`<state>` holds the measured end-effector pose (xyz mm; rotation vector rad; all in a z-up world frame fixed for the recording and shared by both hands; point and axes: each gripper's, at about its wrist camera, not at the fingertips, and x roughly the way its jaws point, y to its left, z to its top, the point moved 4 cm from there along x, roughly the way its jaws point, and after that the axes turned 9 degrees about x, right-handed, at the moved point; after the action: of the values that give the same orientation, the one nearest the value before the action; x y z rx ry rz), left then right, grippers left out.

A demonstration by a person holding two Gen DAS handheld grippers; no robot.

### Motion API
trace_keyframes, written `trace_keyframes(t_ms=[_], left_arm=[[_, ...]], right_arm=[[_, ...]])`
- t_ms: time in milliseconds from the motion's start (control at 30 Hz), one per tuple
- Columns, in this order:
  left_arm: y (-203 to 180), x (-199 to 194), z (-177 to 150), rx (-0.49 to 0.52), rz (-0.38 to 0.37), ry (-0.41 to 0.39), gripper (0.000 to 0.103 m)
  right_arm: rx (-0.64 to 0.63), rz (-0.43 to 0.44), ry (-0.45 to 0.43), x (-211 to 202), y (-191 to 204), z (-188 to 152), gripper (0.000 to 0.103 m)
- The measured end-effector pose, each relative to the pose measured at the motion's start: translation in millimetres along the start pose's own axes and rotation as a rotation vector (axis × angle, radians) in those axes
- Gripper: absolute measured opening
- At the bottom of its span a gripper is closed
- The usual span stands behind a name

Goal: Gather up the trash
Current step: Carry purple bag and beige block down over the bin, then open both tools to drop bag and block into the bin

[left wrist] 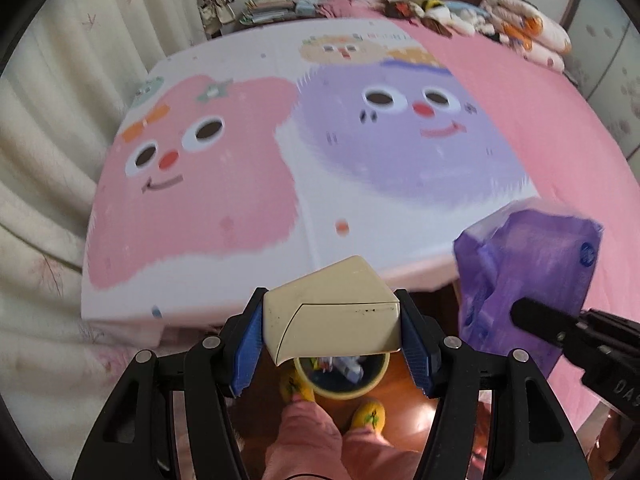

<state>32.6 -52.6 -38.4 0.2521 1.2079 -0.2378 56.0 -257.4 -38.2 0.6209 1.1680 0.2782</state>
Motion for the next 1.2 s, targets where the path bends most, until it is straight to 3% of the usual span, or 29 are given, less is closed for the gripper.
trace_keyframes(t_ms=[333,700,967,1200], left_arm=[[-10.1,63.6,-68.9,0.003,-0.072,0.131,0.062],[1.6,181.8,-142.4,-0.035,-0.195,0.181,0.062],[17.7,281.2,-167.0,-0.099,-0.229,0.226,0.062],[12.9,335.5,-179.9,-0.095,-0.247,0.267,0.062]], right_arm=[[0.1,-0.054,0.133,55.0,-46.0,-69.4,0.004],[0.209,-0.139,0.243,167.6,-115.1,-135.1,0.004],[0.25,-0.196,0.278,254.7,-166.4,-165.8,0.004],[0.304,-0.229,0.305,306.1,-194.2,-171.5,0.004]])
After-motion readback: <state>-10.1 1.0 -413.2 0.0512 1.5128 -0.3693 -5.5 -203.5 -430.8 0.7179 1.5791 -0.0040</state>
